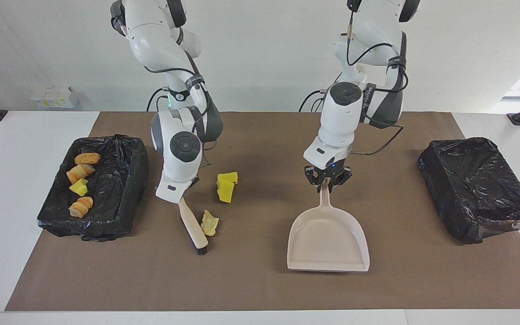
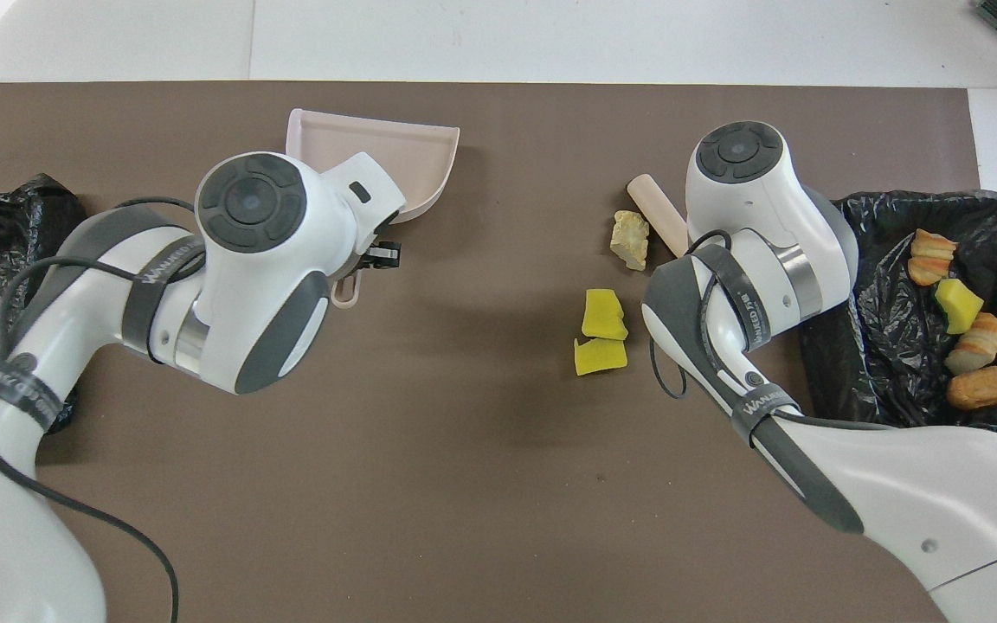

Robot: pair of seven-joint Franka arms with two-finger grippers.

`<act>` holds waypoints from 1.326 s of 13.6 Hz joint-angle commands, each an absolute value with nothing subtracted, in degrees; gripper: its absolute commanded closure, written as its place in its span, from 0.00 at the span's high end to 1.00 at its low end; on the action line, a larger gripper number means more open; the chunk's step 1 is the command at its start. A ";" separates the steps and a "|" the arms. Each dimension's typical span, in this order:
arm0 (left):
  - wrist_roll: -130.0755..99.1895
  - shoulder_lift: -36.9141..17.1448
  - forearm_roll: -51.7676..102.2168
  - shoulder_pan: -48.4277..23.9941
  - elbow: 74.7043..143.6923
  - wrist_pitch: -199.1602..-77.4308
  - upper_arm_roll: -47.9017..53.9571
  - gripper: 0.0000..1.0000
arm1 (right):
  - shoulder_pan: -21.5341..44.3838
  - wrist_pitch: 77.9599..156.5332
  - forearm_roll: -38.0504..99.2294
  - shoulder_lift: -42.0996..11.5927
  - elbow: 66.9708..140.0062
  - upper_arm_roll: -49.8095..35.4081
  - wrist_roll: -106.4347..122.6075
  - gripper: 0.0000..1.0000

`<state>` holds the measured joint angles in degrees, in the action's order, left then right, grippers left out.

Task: Sweep and dump trash in bin
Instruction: 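Grasp the dustpan with the left gripper while the right gripper positions brush, then lower the dustpan near the sponges while the right gripper sweeps toward it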

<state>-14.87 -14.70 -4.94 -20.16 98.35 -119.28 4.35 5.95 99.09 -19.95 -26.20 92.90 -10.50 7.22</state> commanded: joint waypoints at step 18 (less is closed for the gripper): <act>72.96 -5.27 -2.02 -11.68 118.39 -124.62 4.57 0.00 | 13.54 112.30 1.58 -5.89 124.10 -10.90 -20.31 0.00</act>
<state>72.06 -6.09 -2.80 -10.29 116.16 -122.23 4.70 14.01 107.59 0.15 -6.82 122.53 -10.79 -19.69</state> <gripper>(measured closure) 0.687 0.736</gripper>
